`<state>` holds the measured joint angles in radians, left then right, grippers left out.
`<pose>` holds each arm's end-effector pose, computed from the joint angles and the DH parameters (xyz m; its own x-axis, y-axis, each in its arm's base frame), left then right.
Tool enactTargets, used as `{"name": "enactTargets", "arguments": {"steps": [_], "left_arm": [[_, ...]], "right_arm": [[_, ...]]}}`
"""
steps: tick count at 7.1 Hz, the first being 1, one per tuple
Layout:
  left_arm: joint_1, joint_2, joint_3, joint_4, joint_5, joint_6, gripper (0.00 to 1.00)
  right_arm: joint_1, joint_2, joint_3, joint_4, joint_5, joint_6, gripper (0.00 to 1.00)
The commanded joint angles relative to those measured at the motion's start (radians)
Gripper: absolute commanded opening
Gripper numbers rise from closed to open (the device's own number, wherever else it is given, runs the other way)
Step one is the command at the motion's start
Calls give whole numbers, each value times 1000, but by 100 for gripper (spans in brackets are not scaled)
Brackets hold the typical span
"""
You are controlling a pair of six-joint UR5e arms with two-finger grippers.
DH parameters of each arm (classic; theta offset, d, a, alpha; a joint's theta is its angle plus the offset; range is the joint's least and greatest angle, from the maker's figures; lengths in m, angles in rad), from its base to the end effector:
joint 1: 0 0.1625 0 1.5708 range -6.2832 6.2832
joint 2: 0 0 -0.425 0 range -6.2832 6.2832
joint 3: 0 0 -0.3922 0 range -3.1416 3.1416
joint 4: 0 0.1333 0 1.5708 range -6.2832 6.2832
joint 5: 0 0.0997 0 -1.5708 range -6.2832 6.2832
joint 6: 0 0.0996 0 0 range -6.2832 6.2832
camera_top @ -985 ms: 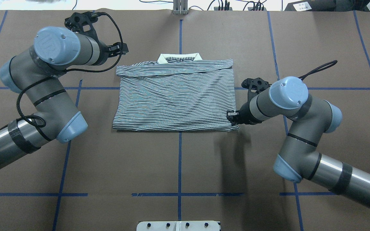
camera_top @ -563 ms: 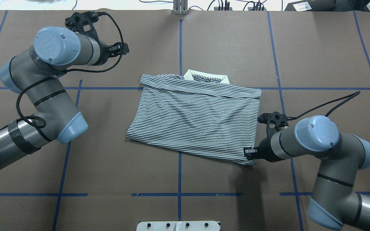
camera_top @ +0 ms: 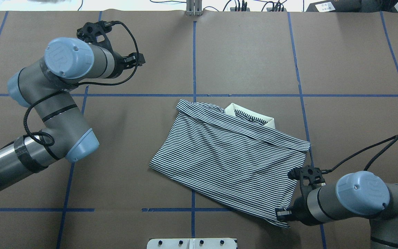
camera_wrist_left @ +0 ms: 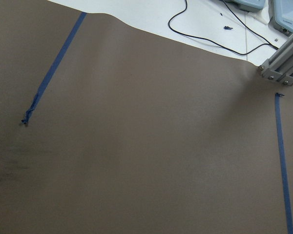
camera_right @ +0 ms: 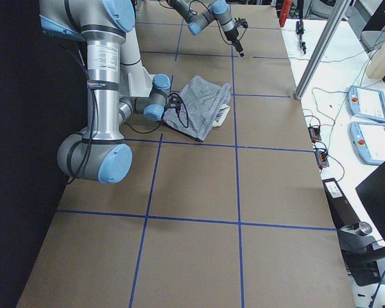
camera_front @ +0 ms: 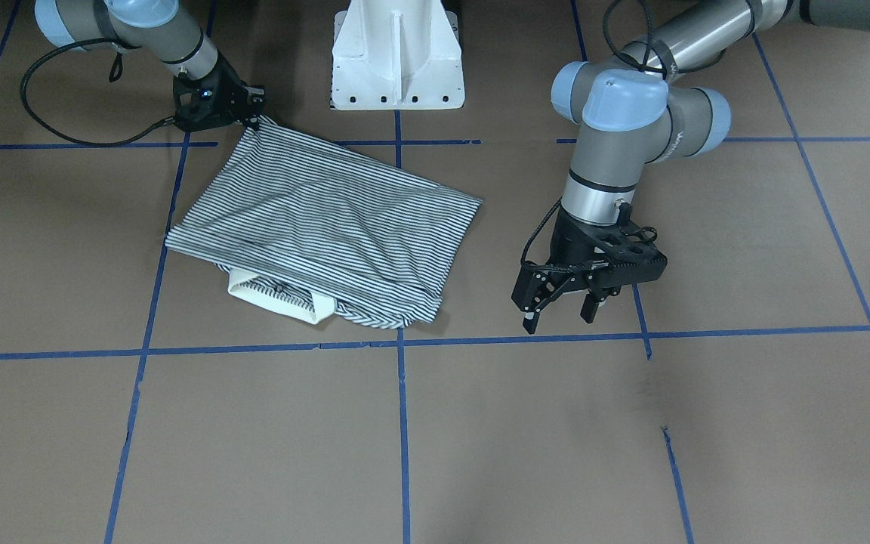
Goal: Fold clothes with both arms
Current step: 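Drag the folded shirt with the right gripper while the left arm moves inward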
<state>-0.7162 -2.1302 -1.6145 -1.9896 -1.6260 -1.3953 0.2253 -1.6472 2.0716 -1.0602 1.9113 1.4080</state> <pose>0.4331 -0.5464 0.2671 0.4958 -0.2004 -0.8450 0.5418 0.8318 0.1206 -0.4257 -0.2002 0.4003 0.5628 -0.0277 0.8261 0.1445 0.9874 -0.0653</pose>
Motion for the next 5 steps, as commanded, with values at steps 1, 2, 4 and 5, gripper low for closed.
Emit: {"name": "enactTargets", "arguments": {"steps": [1,2,4,5], "left_arm": [[43,3,-22,8,-8,-16,100],[70,3,-37,15,-71,-24,100],[246,24,-161,169,-91,-241,100],[317,24,-176,187,-86,-355,100]], "right_arm": [[-43,-33,41,3,3,6,53],[-41,-31,53,11,-1,8,100],[15,-7,73,12,-3,8,100],[73,12,74,12,0,8,100]]}}
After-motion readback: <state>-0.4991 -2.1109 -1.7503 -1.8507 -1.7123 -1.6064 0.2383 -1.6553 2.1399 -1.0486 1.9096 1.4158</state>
